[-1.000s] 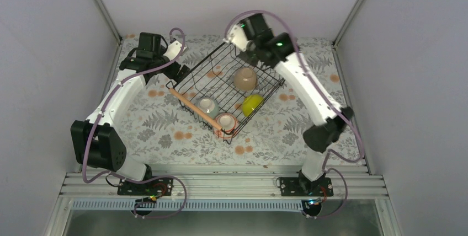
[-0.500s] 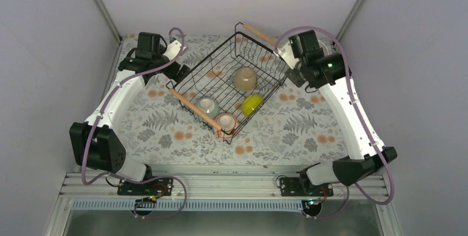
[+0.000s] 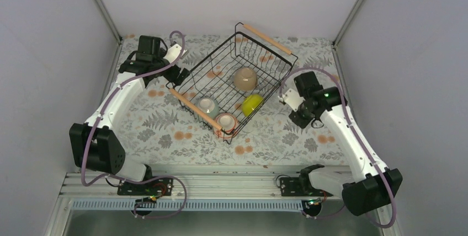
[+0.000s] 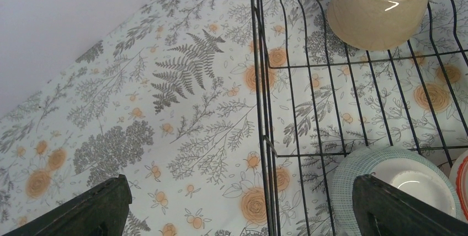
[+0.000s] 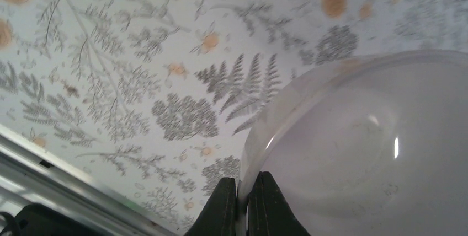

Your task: Unload the bowls from the dish rack

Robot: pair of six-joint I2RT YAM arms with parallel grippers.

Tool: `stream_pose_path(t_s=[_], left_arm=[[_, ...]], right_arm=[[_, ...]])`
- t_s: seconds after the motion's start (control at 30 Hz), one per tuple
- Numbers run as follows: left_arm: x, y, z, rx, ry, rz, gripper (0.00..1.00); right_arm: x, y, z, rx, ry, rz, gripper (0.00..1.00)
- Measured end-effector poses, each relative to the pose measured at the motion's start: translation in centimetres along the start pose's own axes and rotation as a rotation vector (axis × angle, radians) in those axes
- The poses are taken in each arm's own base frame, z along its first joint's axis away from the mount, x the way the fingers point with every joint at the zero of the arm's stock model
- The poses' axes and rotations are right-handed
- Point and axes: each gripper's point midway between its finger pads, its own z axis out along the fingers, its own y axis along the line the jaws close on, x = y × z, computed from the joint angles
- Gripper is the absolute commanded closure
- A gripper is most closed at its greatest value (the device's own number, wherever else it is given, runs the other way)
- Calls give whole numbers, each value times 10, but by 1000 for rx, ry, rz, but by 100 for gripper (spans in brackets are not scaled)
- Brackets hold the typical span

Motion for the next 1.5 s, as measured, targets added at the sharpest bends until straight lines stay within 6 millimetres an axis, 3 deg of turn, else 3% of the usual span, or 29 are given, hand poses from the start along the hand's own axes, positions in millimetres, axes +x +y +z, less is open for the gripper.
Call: stream_pose_path(t_s=[0.17,0.33,0.77,1.37,1.5], left_arm=[[3,-1,2,3,6,-2,0],[15,-4,8,10,29,-8,0],[17,-2,9,-3,36,-6,0],[17,1,6,-24,37,-5,0],[16,1,2,-32,30,-3,0]], right_arm=[[30,27,31,-85,85,-22,96],[55,37,46,-103,137,-3,96],[83,56,80,-142,201,12,96],[75,49,108,-145,216,18,96],[75,47,108,-141,215,2,89]])
